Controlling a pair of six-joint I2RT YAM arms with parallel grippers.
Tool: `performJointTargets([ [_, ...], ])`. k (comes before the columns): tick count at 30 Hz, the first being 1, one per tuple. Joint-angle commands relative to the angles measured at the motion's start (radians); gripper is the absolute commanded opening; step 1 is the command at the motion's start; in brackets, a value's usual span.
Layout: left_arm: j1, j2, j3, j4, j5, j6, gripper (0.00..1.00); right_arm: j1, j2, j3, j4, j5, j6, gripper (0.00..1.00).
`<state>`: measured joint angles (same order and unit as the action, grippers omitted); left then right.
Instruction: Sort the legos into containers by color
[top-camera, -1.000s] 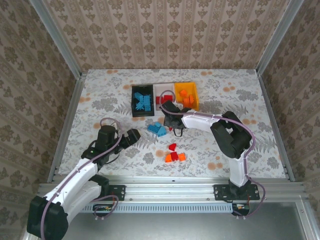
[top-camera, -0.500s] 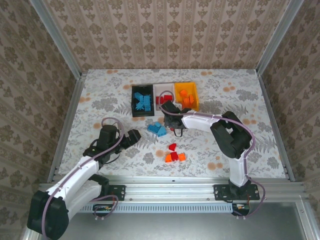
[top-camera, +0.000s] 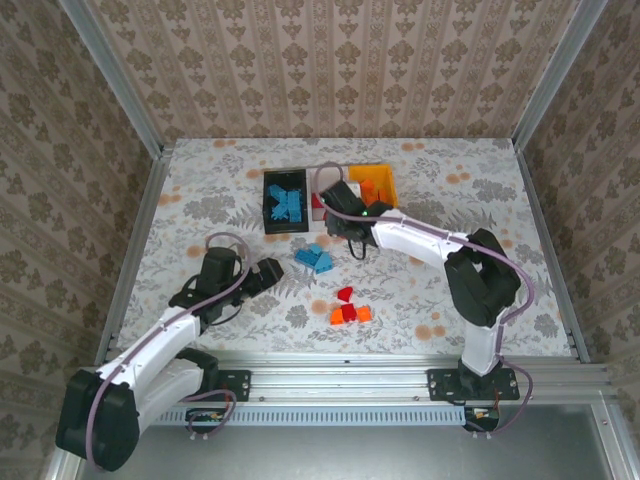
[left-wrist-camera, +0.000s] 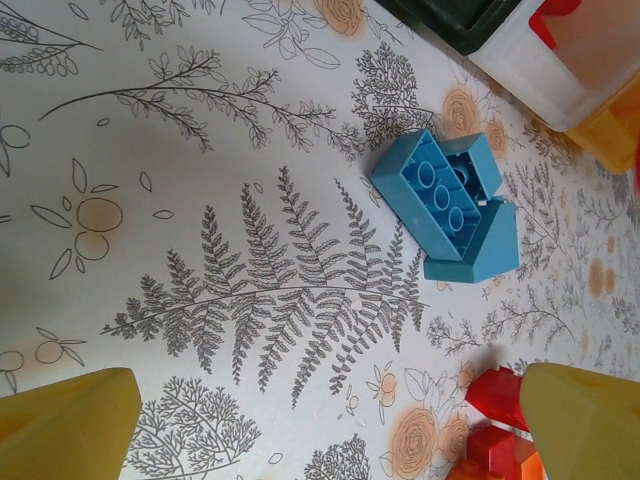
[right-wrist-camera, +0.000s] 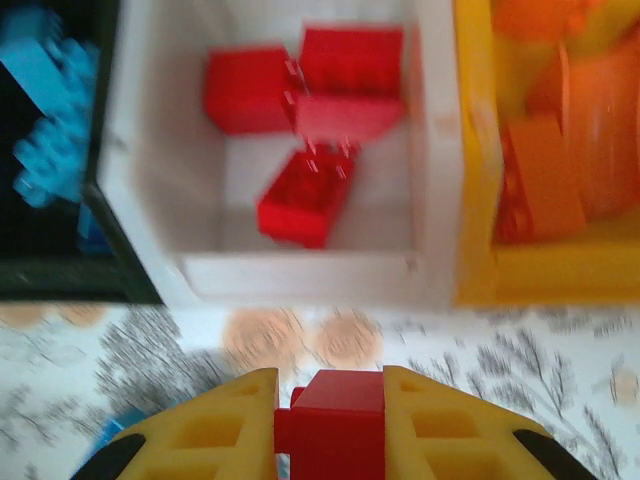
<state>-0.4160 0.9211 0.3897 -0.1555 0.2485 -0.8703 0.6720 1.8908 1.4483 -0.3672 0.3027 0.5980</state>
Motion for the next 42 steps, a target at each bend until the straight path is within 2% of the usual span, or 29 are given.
performJointTargets([
  [1,0.017,0.021,0.045,-0.004,0.031,0.025,1.0,-0.04,0.109,0.149,-0.008,0.015,-0.105,0.25],
  [5,0.023,0.038,0.066,-0.033,0.044,0.036,1.0,-0.079,0.275,0.342,-0.049,-0.053,-0.112,0.27],
  [7,0.026,0.038,0.07,-0.041,0.047,0.032,1.0,-0.084,0.328,0.43,-0.086,-0.068,-0.127,0.32],
  [12,0.026,0.038,0.087,-0.047,0.049,0.031,1.0,-0.081,0.266,0.444,-0.075,-0.084,-0.169,0.46],
  [15,0.025,0.049,0.097,-0.033,0.058,0.029,1.0,-0.072,0.138,0.332,-0.035,-0.075,-0.175,0.48],
  [20,-0.003,0.083,0.094,0.009,0.061,0.021,1.0,-0.034,-0.158,-0.042,0.02,-0.057,-0.149,0.48],
  [23,-0.033,0.114,0.07,0.068,0.058,0.004,1.0,0.011,-0.3,-0.272,0.003,-0.073,-0.079,0.48],
  [24,-0.068,0.132,0.065,0.089,0.053,-0.002,1.0,0.031,-0.337,-0.336,-0.008,-0.066,-0.054,0.49],
  [27,-0.124,0.199,0.082,0.111,0.041,0.008,1.0,0.071,-0.421,-0.466,-0.042,-0.063,-0.002,0.51],
  [30,-0.165,0.269,0.125,0.1,0.005,0.005,1.0,0.075,-0.482,-0.55,-0.05,-0.047,0.026,0.52],
  [33,-0.185,0.353,0.198,0.047,-0.058,-0.054,0.98,0.072,-0.493,-0.583,-0.059,-0.005,0.025,0.54],
  [39,-0.18,0.514,0.387,-0.065,-0.158,-0.211,0.83,0.069,-0.492,-0.582,-0.035,0.016,0.002,0.55],
  [42,-0.17,0.578,0.47,-0.101,-0.161,-0.282,0.75,0.058,-0.492,-0.595,-0.027,0.022,-0.01,0.55],
])
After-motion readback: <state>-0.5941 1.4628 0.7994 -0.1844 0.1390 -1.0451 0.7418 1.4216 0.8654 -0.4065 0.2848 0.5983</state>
